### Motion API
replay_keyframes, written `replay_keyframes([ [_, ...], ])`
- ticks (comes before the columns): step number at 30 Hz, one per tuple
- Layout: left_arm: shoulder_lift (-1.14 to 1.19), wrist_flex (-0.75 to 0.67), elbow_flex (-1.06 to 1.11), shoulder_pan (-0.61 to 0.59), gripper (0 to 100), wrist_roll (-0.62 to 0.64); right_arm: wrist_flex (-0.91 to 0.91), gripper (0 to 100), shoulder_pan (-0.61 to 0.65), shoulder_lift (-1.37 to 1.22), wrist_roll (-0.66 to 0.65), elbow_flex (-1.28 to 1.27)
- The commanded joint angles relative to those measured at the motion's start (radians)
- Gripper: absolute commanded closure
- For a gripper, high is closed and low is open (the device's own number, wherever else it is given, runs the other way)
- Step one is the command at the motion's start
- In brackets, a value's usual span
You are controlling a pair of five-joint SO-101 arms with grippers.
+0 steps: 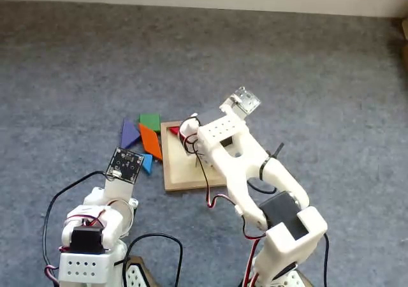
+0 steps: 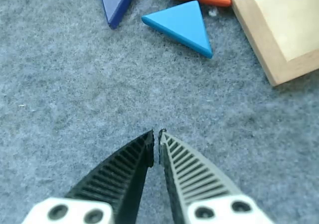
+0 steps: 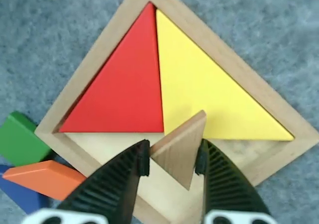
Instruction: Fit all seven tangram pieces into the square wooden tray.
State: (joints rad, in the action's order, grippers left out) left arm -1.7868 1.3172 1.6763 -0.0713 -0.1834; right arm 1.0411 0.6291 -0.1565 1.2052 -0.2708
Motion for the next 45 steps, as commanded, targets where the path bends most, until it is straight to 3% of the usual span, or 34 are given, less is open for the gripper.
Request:
replay_keyframes([
  [1,-0.025,0.005,0.019,0.007,95,0.008,0.019,84.3,0.012,0.064,0.011,0.008],
  [11,-0.025,0.005,0.019,0.007,95,0.008,0.11,46.1,0.022,0.064,0.006,0.033],
  [19,-0.025,0.005,0.019,0.007,95,0.008,0.113,45.2,0.022,0.065,0.002,0.101],
  [23,-0.025,0.005,0.019,0.007,95,0.008,0.197,45.2,0.024,0.064,-0.107,0.188],
  [27,-0.025,0.005,0.019,0.007,95,0.008,0.283,45.4,0.024,0.058,-0.121,0.266],
  [30,-0.025,0.005,0.019,0.007,95,0.008,0.325,53.1,0.024,0.058,-0.123,0.286],
  [38,-0.025,0.005,0.019,0.007,95,0.008,0.318,97.4,0.022,0.056,-0.127,0.288],
  [45,-0.025,0.005,0.019,0.007,95,0.008,0.182,99.4,0.111,0.044,-0.269,0.217],
])
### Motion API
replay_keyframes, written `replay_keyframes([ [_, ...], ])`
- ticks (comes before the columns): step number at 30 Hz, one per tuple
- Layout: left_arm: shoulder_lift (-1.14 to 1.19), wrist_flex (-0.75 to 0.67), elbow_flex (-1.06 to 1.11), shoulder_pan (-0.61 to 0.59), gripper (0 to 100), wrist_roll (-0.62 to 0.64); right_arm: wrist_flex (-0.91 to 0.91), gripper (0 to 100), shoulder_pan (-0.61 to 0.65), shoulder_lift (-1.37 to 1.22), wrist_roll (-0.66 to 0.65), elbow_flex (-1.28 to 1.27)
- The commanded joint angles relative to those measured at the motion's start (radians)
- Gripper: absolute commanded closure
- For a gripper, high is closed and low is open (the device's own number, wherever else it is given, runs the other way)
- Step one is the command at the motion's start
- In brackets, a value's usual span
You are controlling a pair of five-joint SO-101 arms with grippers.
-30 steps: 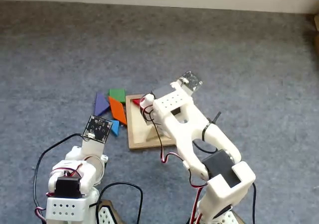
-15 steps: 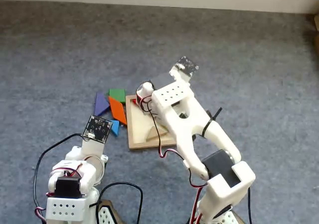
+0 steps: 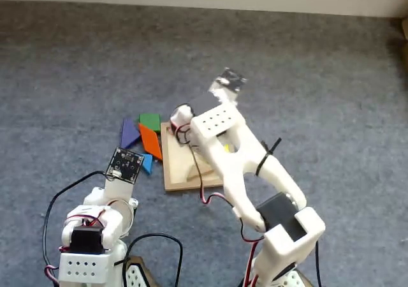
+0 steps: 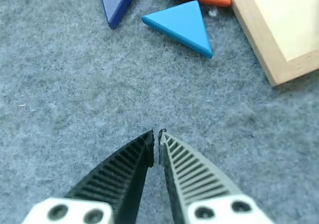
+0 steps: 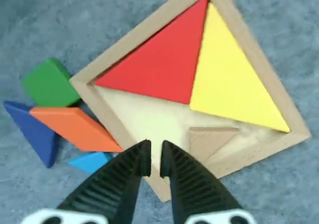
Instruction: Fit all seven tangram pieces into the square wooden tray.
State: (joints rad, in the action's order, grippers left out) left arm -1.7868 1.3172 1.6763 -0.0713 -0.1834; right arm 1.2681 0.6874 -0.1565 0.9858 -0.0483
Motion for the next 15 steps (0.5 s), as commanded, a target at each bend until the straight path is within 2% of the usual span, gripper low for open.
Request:
replay_keyframes([
  [1,-0.025,0.005,0.019,0.007,95,0.008,-0.062,99.4,0.073,0.039,-0.058,-0.022],
  [7,-0.025,0.005,0.019,0.007,95,0.008,-0.174,99.4,0.102,-0.007,-0.054,-0.085],
  [15,-0.025,0.005,0.019,0.007,95,0.008,-0.171,99.4,0.001,-0.085,-0.058,-0.166],
])
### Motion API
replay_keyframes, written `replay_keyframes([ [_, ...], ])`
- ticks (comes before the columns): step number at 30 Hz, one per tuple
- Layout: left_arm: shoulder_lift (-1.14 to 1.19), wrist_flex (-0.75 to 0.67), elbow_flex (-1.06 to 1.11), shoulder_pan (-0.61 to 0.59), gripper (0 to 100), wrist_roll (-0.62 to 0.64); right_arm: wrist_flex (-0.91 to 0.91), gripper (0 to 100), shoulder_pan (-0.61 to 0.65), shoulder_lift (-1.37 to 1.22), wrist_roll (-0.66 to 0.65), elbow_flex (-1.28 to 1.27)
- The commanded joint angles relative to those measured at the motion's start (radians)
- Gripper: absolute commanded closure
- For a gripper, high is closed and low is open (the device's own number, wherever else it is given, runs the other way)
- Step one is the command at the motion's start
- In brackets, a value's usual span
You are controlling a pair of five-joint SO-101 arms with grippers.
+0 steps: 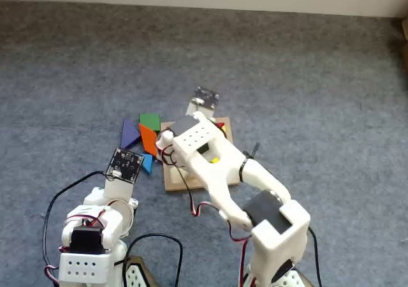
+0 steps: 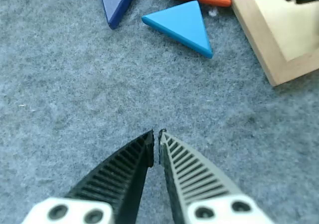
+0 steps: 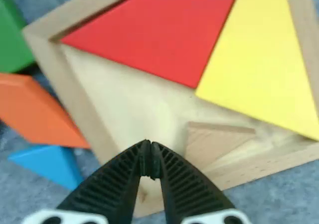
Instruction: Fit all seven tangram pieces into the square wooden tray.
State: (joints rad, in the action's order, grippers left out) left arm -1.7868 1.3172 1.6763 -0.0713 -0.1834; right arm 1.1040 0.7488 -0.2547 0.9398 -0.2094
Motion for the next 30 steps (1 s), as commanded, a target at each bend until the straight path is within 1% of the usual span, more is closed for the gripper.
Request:
replay_keyframes([
  [1,-0.025,0.005,0.019,0.007,95,0.008,0.007,99.4,-0.084,0.013,-0.012,-0.013],
  [3,-0.025,0.005,0.019,0.007,95,0.008,0.071,99.4,-0.12,0.013,-0.014,-0.013],
  [6,-0.025,0.005,0.019,0.007,95,0.008,0.226,99.4,-0.139,0.016,-0.015,-0.008],
  [12,-0.025,0.005,0.019,0.007,95,0.008,0.46,99.4,-0.133,0.079,-0.017,0.182],
  [16,-0.025,0.005,0.019,0.007,95,0.008,0.576,99.4,-0.142,0.168,-0.115,0.315],
  [20,-0.025,0.005,0.019,0.007,95,0.008,0.656,99.4,-0.142,0.3,-0.213,0.384],
  [25,-0.025,0.005,0.019,0.007,95,0.008,0.656,99.4,-0.14,0.503,-0.29,0.22],
  [30,-0.025,0.005,0.019,0.007,95,0.008,0.656,99.4,-0.156,0.743,-0.288,0.019],
])
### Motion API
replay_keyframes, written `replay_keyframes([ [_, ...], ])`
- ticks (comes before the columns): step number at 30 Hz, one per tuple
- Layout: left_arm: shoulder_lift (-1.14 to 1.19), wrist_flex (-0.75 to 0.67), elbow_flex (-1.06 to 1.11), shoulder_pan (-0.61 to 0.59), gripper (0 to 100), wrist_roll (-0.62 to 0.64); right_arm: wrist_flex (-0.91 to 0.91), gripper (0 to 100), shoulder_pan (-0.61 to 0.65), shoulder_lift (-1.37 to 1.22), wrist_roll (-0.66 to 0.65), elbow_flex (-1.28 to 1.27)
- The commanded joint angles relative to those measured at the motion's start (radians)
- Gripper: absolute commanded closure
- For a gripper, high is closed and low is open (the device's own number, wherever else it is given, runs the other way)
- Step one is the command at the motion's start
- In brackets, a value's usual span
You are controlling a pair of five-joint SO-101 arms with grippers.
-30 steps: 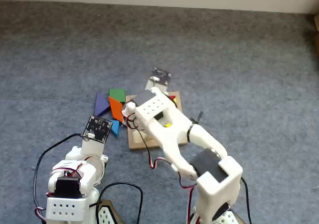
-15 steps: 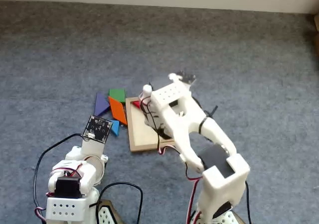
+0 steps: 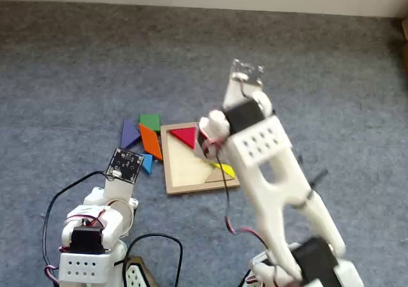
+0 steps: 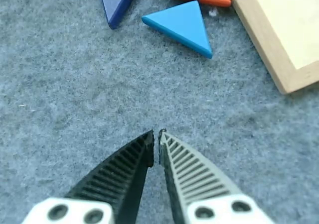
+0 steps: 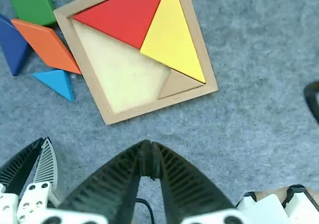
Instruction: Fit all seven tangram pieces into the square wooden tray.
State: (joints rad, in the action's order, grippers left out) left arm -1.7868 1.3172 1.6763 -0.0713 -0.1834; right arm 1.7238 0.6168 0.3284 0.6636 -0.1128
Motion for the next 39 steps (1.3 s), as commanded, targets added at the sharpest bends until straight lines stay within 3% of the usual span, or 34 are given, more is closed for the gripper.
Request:
replay_keyframes([
  [1,-0.025,0.005,0.019,0.007,95,0.008,0.036,99.4,-0.036,0.208,-0.012,-0.119],
  [7,-0.025,0.005,0.019,0.007,95,0.008,-0.031,99.4,-0.148,0.461,-0.012,-0.361],
  [16,-0.025,0.005,0.019,0.007,95,0.008,-0.421,99.4,-0.308,0.817,-0.014,-0.875],
  [24,-0.025,0.005,0.019,0.007,95,0.008,-0.619,99.4,-0.311,1.115,-0.215,-1.227],
  [33,-0.025,0.005,0.019,0.007,95,0.008,-0.68,99.4,-0.312,1.494,-0.219,-1.527],
  [39,-0.025,0.005,0.019,0.007,95,0.008,-0.687,99.4,-0.312,1.491,-0.219,-1.655],
])
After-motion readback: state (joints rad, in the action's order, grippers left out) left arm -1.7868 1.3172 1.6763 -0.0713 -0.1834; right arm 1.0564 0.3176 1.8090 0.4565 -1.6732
